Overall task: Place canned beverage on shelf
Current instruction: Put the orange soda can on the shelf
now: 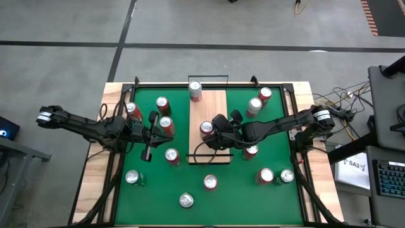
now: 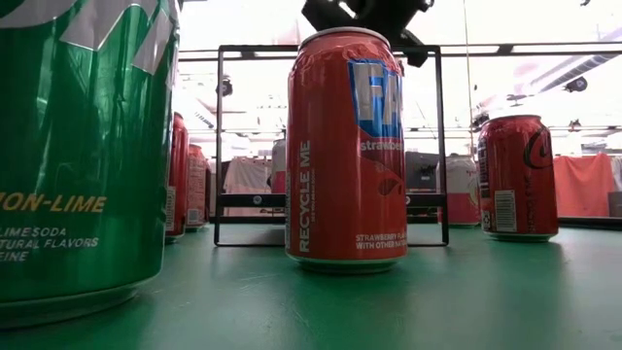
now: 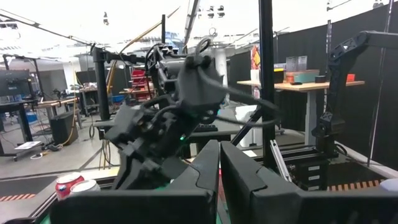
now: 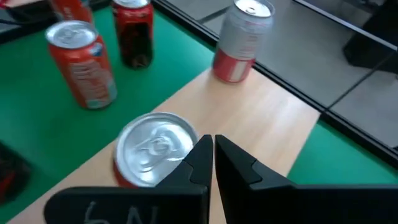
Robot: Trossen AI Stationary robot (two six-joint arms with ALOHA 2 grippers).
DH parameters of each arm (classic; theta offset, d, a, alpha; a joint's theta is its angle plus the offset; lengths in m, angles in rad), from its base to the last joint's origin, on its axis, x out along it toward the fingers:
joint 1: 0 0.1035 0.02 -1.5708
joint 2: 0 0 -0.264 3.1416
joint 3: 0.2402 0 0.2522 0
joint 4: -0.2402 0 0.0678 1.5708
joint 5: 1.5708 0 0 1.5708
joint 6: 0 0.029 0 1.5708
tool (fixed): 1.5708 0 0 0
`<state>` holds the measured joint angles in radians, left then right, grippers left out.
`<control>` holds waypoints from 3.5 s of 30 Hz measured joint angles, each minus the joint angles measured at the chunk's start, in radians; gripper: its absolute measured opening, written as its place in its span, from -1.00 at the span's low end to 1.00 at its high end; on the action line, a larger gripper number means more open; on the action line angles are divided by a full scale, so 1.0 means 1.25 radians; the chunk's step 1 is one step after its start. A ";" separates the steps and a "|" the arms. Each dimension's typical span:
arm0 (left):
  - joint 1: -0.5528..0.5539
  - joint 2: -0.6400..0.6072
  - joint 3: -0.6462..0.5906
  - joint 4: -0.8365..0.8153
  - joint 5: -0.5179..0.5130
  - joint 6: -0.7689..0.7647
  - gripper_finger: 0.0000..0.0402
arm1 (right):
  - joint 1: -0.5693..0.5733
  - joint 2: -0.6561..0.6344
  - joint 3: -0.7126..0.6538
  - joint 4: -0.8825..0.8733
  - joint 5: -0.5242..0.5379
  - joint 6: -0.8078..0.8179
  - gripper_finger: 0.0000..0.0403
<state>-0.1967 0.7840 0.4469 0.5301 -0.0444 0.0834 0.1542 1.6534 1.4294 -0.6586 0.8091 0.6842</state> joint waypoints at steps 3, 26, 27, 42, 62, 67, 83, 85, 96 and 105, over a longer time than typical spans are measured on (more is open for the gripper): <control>0.000 0.000 0.000 -0.002 0.000 0.000 -1.00 | -0.017 0.012 -0.009 0.005 0.002 0.003 -0.96; 0.000 0.000 0.000 -0.006 0.000 0.000 -1.00 | 0.022 0.031 -0.015 0.076 -0.147 0.015 -0.96; 0.000 0.000 0.000 -0.006 0.000 0.000 -1.00 | 0.022 0.031 -0.015 0.086 -0.160 0.011 -0.96; 0.000 0.000 0.000 -0.030 0.000 0.002 -1.00 | 0.043 0.004 -0.013 0.042 -0.250 -0.007 -0.96; 0.000 0.049 0.000 -0.072 -0.126 0.077 -1.00 | 0.040 -0.012 -0.012 0.152 -0.313 -0.148 -0.96; 0.000 0.049 0.000 -0.072 -0.134 0.080 -1.00 | 0.039 -0.012 -0.021 0.255 -0.276 -0.203 -0.96; 0.000 0.049 0.000 -0.071 -0.134 0.079 -1.00 | -0.029 0.041 -0.035 0.327 -0.180 -0.237 -0.96; 0.000 0.048 0.000 -0.071 -0.134 0.079 -1.00 | -0.028 0.049 -0.035 0.327 -0.180 -0.236 -0.96; 0.000 0.048 0.000 -0.071 -0.134 0.079 -1.00 | -0.028 0.050 -0.035 0.316 -0.186 -0.215 -0.96; 0.000 0.048 0.000 -0.071 -0.134 0.073 -1.00 | -0.028 0.051 -0.037 0.284 -0.185 -0.180 -0.96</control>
<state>-0.1967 0.8440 0.4469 0.4408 -0.2115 0.1749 0.1196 1.7168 1.3837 -0.3039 0.5773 0.4586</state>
